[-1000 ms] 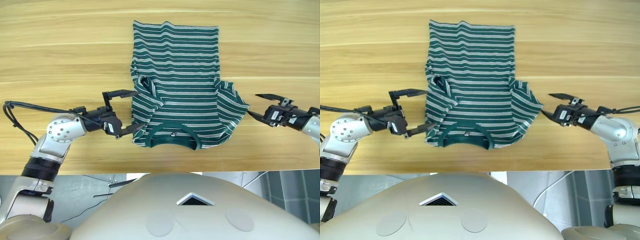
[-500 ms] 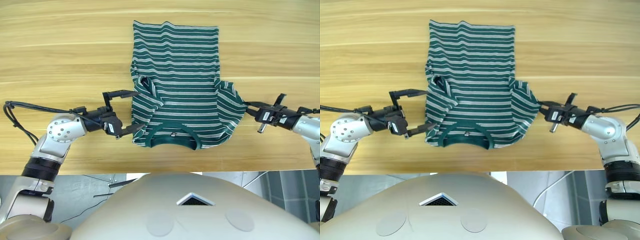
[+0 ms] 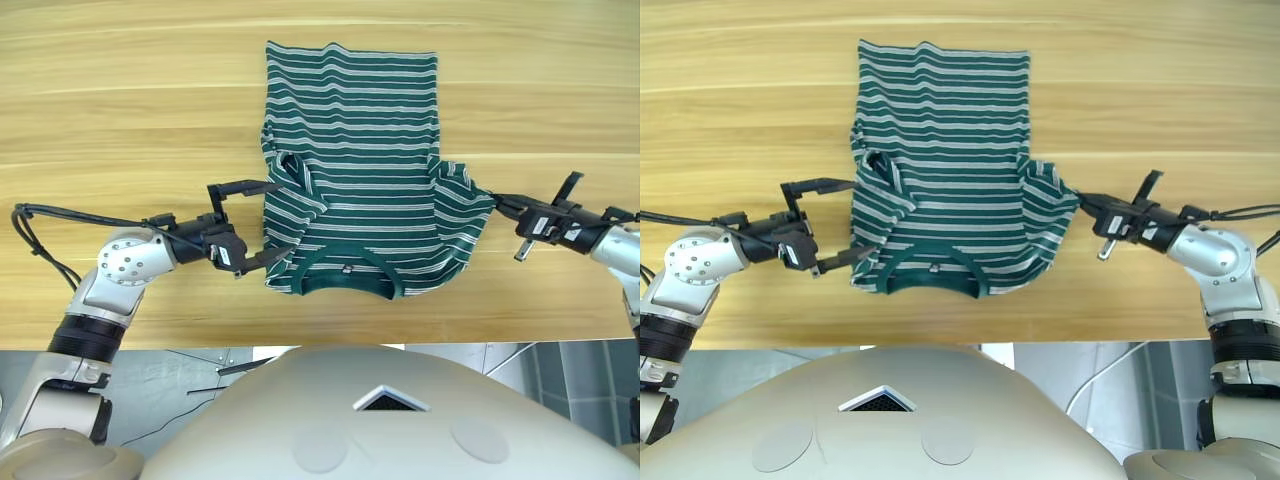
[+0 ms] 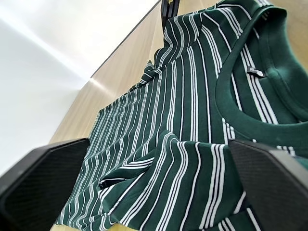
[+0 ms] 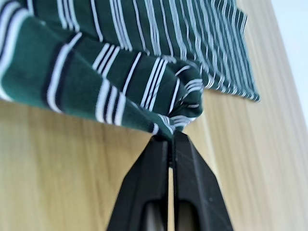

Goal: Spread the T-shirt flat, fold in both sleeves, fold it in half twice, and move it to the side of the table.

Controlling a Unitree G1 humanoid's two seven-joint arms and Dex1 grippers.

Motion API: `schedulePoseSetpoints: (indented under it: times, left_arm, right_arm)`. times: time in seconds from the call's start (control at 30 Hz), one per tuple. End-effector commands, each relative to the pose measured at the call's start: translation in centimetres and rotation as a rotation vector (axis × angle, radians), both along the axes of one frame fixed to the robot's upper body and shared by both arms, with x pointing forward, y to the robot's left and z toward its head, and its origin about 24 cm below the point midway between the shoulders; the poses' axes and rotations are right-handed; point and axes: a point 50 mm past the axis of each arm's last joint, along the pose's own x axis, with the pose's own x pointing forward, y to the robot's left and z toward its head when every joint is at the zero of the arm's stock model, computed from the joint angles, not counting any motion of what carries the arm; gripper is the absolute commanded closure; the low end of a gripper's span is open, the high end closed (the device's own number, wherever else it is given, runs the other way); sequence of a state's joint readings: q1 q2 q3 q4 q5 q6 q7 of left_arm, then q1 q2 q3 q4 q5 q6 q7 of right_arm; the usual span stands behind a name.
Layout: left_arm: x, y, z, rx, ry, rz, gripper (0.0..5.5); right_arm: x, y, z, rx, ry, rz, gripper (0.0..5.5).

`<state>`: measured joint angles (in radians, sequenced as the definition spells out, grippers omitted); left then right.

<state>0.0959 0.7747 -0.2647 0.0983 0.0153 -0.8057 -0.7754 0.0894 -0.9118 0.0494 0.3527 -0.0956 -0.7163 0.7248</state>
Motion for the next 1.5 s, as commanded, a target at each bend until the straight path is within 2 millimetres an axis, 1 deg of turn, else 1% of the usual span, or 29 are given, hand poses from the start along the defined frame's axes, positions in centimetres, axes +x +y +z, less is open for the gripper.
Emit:
schedulePoseSetpoints:
  times: [0.03,0.23,0.53,0.73,0.9,1.1,1.33,1.5]
  left_arm:
    - [0.2,-0.1,0.2,0.012,-0.011,-0.006,0.1]
    - [0.2,-0.1,0.0,0.012,-0.011,-0.003,0.1]
    - [0.2,-0.2,0.0,0.01,-0.009,-0.004,0.1]
    - [0.2,-0.3,0.0,0.008,-0.008,-0.006,0.1]
    - [0.3,-0.4,-0.1,0.01,-0.007,-0.009,0.1]
    - [0.3,-0.4,0.0,0.01,-0.009,-0.007,0.1]
    - [0.5,-0.4,0.0,0.011,-0.014,-0.006,0.1]
    - [0.6,-0.4,0.1,0.009,-0.015,-0.006,0.1]
  right_arm:
    - [0.8,1.0,0.8,0.024,-0.05,0.033,5.47]
    - [1.1,3.2,0.7,0.032,-0.053,0.122,5.47]
    - [1.0,6.1,0.0,0.018,-0.008,0.258,5.47]
    - [1.2,7.2,0.0,0.03,0.0,0.301,5.47]
    - [2.3,8.0,-0.3,0.051,0.004,0.296,5.47]
    - [3.3,9.0,-0.6,0.074,0.014,0.305,5.47]
    - [2.9,9.6,-1.5,0.043,0.076,0.354,5.47]
    - [2.4,10.3,-1.9,0.032,0.102,0.403,5.47]
